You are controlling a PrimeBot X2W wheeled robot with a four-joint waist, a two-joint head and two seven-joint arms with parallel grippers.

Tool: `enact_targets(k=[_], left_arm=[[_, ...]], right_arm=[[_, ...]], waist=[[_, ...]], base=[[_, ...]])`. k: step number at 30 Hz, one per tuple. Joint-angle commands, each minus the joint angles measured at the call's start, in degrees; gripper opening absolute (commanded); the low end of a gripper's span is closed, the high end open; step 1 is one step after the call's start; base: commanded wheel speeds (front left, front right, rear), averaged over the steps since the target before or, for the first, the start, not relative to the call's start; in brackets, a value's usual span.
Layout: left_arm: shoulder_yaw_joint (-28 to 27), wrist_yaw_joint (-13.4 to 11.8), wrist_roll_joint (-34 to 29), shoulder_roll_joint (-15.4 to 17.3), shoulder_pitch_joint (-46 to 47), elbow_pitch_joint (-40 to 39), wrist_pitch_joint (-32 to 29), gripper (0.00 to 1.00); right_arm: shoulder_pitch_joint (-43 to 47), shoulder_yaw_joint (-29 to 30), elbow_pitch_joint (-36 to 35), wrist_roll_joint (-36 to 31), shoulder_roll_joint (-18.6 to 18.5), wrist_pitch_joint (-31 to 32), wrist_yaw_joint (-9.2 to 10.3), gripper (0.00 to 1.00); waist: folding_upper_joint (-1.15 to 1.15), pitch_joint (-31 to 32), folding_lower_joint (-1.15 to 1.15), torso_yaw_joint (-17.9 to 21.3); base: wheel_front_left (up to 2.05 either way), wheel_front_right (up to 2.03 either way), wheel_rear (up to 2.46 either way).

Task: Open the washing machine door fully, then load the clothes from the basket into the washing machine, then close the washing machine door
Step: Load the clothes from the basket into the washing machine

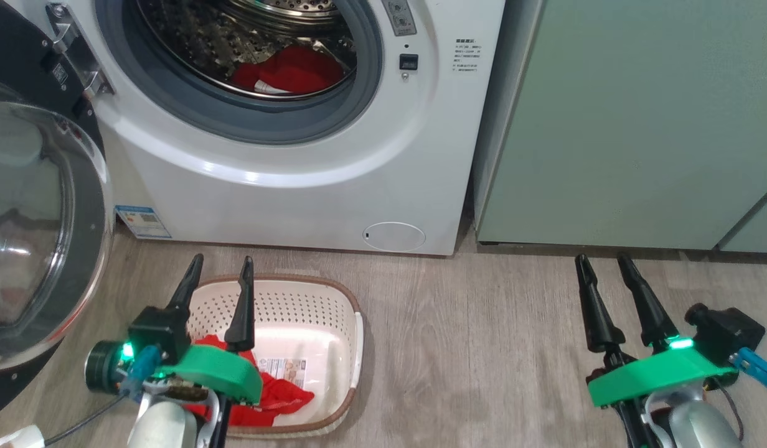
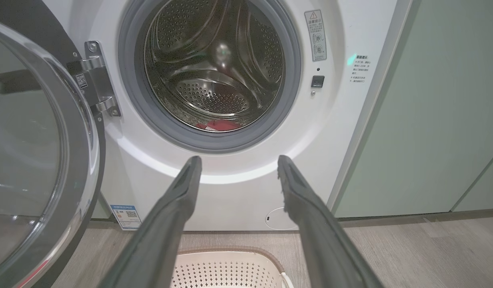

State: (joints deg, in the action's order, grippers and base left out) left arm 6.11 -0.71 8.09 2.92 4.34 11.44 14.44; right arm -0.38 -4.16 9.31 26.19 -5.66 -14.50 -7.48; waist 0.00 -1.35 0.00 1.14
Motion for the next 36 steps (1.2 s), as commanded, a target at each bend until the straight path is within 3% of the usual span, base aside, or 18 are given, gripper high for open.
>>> enact_targets(k=[1,12,16,24,27,36], left_arm=[[-1.49,-0.31,0.32,-0.03,1.20,-1.59,0.56,1.00],[-1.24,-0.04,0.10,-0.03,1.98,6.73,0.56,1.00],[-1.75,-0.45,-0.64,0.16,3.80,15.72,0.56,1.00],[-0.54,0.00,-3.27,3.58,14.52,36.46,0.56,1.00],[-0.09,-1.19,-4.40,5.11,19.22,43.22,0.52,1.00],[4.14,-0.28,-8.61,9.56,31.59,55.96,-3.95,1.00]], right_arm=[[-1.25,-1.24,-1.86,-0.44,-0.24,-0.50,-0.01,1.00],[-2.70,-1.51,-1.29,-2.48,-0.40,-0.50,-0.01,1.00],[-3.90,-1.95,-1.35,-2.47,-0.51,-0.50,-0.01,1.00],[-7.85,-2.98,-1.93,-2.39,-0.63,-0.50,-0.01,1.00],[-9.37,-3.77,-2.04,-2.53,-0.60,-0.50,-0.01,1.00],[-12.43,-4.55,-3.07,-2.46,0.24,-0.50,-0.01,1.00]], waist=[[0.00,-0.05,0.00,-0.04],[0.00,-4.65,0.00,0.58],[0.00,-7.93,0.00,1.35],[0.00,-17.63,0.00,3.75],[0.00,-21.88,0.00,4.99],[0.00,-33.10,0.00,8.34]], base=[[0.00,0.00,0.00],[0.00,0.00,0.00],[0.00,0.00,0.00],[0.00,0.00,0.00],[0.00,0.00,0.00],[0.00,0.00,0.00]])
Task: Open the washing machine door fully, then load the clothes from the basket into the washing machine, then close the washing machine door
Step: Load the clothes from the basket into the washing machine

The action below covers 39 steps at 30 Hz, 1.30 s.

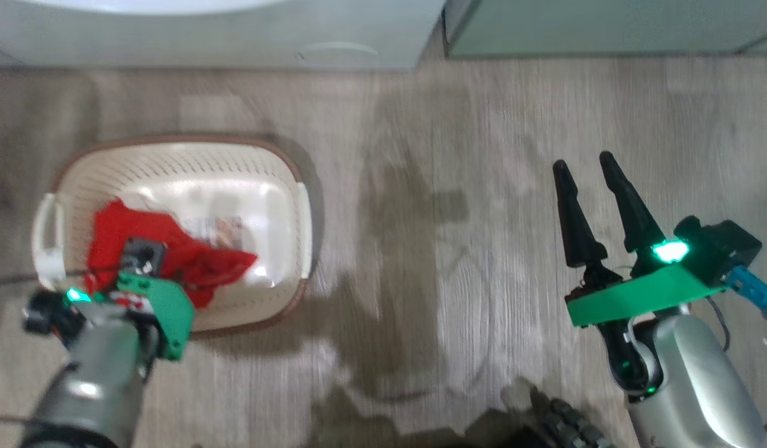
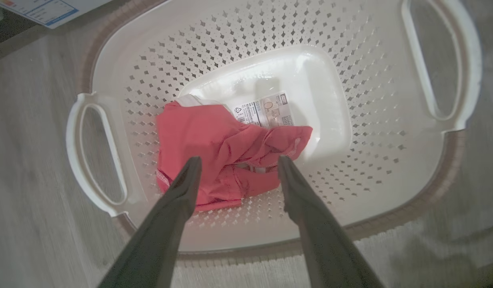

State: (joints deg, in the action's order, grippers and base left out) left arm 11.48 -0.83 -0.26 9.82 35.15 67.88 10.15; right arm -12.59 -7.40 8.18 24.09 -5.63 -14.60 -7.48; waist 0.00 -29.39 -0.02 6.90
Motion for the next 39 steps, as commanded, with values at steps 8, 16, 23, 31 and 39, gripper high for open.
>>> enact_targets(k=[8,16,23,31,39], left_arm=[[3.27,-0.36,-4.84,9.20,7.42,4.36,-4.39,1.00],[3.23,0.89,-4.22,14.69,11.38,5.47,-8.97,1.00],[4.39,0.08,-4.96,19.19,14.59,5.86,-15.85,1.00],[4.28,-0.69,-3.88,20.14,17.24,5.98,-20.06,1.00],[4.58,-2.06,-3.23,19.57,19.15,6.02,-22.00,1.00]], right_arm=[[-2.85,-3.44,-3.07,0.84,1.74,-0.40,-0.01,1.00],[-4.81,-5.50,-3.50,3.36,2.63,-0.40,-0.01,1.00],[-6.48,-8.03,-3.93,6.30,2.73,-0.40,-0.01,1.00],[-7.51,-8.62,-4.90,6.53,2.74,-0.40,-0.01,1.00],[-8.11,-8.55,-6.28,5.98,2.75,-0.40,-0.01,1.00]], waist=[[0.00,-13.41,0.02,7.12],[0.00,-19.77,0.02,10.86],[0.00,-23.90,0.02,13.14],[0.00,-26.54,0.02,13.85],[0.00,-28.02,0.02,13.83]], base=[[0.00,0.00,0.00],[0.00,0.00,0.00],[0.00,0.00,0.00],[0.00,0.00,0.00],[0.00,0.00,0.00]])
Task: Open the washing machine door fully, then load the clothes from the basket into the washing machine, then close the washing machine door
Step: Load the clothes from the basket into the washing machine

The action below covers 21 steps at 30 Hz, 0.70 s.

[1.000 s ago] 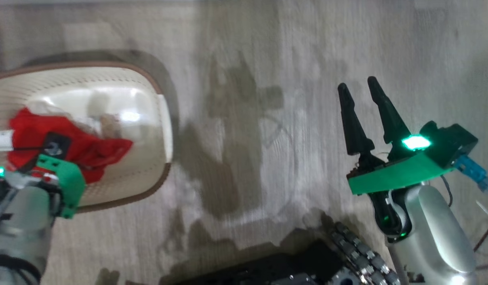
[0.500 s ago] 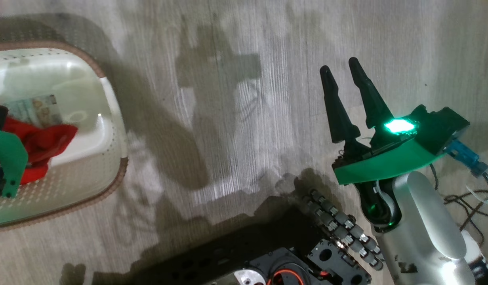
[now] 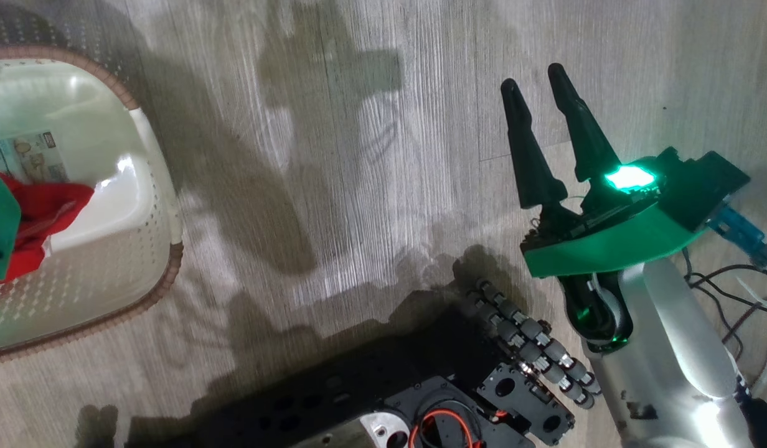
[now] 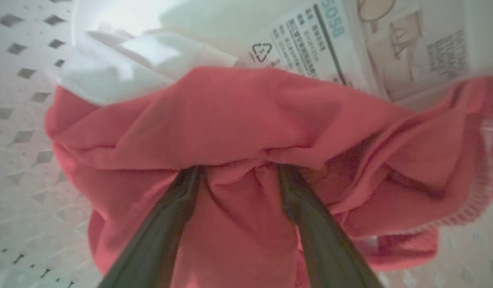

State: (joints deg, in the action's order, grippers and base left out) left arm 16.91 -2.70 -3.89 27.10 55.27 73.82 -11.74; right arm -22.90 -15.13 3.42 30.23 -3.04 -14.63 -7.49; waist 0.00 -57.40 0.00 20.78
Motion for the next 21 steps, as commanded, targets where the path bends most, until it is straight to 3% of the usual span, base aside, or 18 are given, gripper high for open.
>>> enact_targets(k=[1,5,7,8,21], left_arm=[[-0.75,-0.26,0.45,2.18,-0.76,0.09,-0.21,1.00],[-0.63,-0.03,1.07,1.74,-0.33,0.10,-0.80,1.00],[-0.58,0.26,1.41,1.58,-0.27,0.11,-1.06,0.25],[-0.53,0.42,1.56,1.49,-0.31,0.11,-1.02,0.00],[-0.15,1.39,3.73,0.28,-3.36,0.12,0.89,0.00]], right_arm=[[2.23,-0.76,-1.63,-0.29,0.15,-0.37,0.00,1.00],[2.25,-0.54,-1.77,-0.80,0.16,-0.37,0.00,1.00],[2.15,-0.43,-1.71,-0.95,0.16,-0.37,0.00,1.00],[2.09,-0.38,-1.68,-1.02,0.16,-0.37,0.00,1.00],[2.20,0.81,-0.47,-1.57,0.16,-0.37,0.00,1.00]], waist=[[0.00,-0.13,0.00,-0.10],[0.00,-0.37,0.00,-0.35],[0.00,-0.37,0.00,-0.45],[0.00,-0.32,0.00,-0.51],[0.00,4.40,0.00,-1.16]], base=[[0.00,0.00,0.00],[0.00,0.00,0.00],[0.00,0.00,0.00],[0.00,0.00,0.00],[0.00,0.00,0.00]])
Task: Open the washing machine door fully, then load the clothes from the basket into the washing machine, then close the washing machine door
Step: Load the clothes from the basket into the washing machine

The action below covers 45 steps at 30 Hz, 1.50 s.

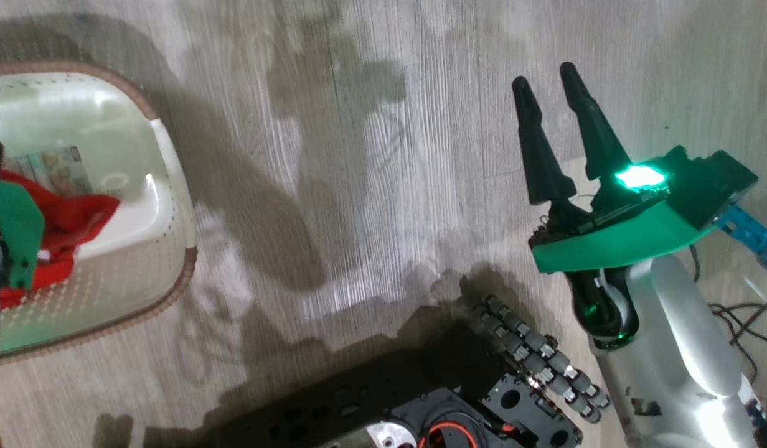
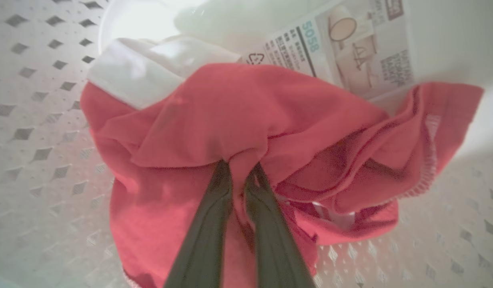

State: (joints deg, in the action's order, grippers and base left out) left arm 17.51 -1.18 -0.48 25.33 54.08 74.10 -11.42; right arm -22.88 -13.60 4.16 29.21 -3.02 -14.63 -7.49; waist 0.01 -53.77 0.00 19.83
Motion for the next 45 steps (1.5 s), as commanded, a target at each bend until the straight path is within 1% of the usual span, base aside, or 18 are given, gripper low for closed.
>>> enact_targets(k=[1,7,13,22,23,27,31,35,38,42,45], left_arm=[[-0.64,-0.01,0.43,1.83,-2.51,-0.15,0.84,0.00],[-0.39,0.01,1.48,-0.08,-4.97,-0.15,2.76,0.00],[-0.20,0.40,2.77,-3.18,-7.15,-0.15,5.70,0.00],[-1.91,0.71,6.47,-7.55,-10.19,-0.34,17.07,0.00],[-1.91,0.71,6.47,-7.55,-10.19,-0.34,17.07,0.00],[-2.46,0.63,7.78,-9.30,-10.95,-0.75,22.39,0.00],[-2.81,0.37,8.76,-11.05,-11.71,-2.41,25.43,0.00],[-3.21,-0.27,9.42,-12.11,-12.67,-6.62,26.33,0.00],[-4.14,-0.66,9.94,-12.33,-14.64,-14.21,26.38,0.00],[-5.92,-0.28,10.79,-12.98,-19.13,-24.64,26.40,0.00],[-7.84,-0.80,11.23,-13.65,-22.90,-31.81,26.41,0.00]], right_arm=[[2.26,-0.57,-1.10,-0.64,0.14,-0.37,0.00,1.00],[3.30,1.15,-0.26,-1.68,0.14,-0.37,0.00,1.00],[4.49,2.36,0.55,-2.99,0.14,-0.37,0.00,1.00],[6.55,3.12,1.92,-4.19,-0.24,-0.37,0.00,1.00],[6.55,3.12,1.92,-4.19,-0.24,-0.37,0.00,1.00],[7.52,3.20,2.43,-4.36,-0.76,-0.37,0.00,1.00],[8.88,3.71,3.01,-4.33,-1.32,-0.37,0.00,1.00],[10.15,4.12,3.46,-4.28,-1.91,-0.37,0.00,1.00],[10.76,4.32,3.61,-4.24,-2.14,-0.37,0.00,1.00],[11.79,4.61,3.85,-4.18,-2.32,-0.37,0.00,1.00],[12.82,4.97,4.02,-4.17,-2.46,-0.37,0.00,1.00]], waist=[[-0.01,1.46,0.00,-0.30],[-0.01,6.81,0.00,-1.49],[-0.01,13.22,0.00,-3.65],[-0.01,22.89,0.00,-6.85],[-0.01,22.89,0.00,-6.85],[-0.01,26.71,0.00,-8.40],[-0.01,30.75,0.00,-10.15],[-0.01,33.90,0.00,-11.71],[-0.01,35.93,0.00,-12.58],[-0.01,38.68,0.00,-13.47],[-0.01,40.74,0.00,-14.06]], base=[[0.00,0.00,0.00],[0.00,0.00,0.00],[0.00,0.00,0.00],[0.00,0.00,0.00],[0.00,0.00,0.00],[0.00,0.00,0.00],[0.00,0.00,0.00],[0.00,0.00,0.00],[0.00,0.00,0.00],[0.00,0.00,0.00],[0.00,0.00,0.00]])
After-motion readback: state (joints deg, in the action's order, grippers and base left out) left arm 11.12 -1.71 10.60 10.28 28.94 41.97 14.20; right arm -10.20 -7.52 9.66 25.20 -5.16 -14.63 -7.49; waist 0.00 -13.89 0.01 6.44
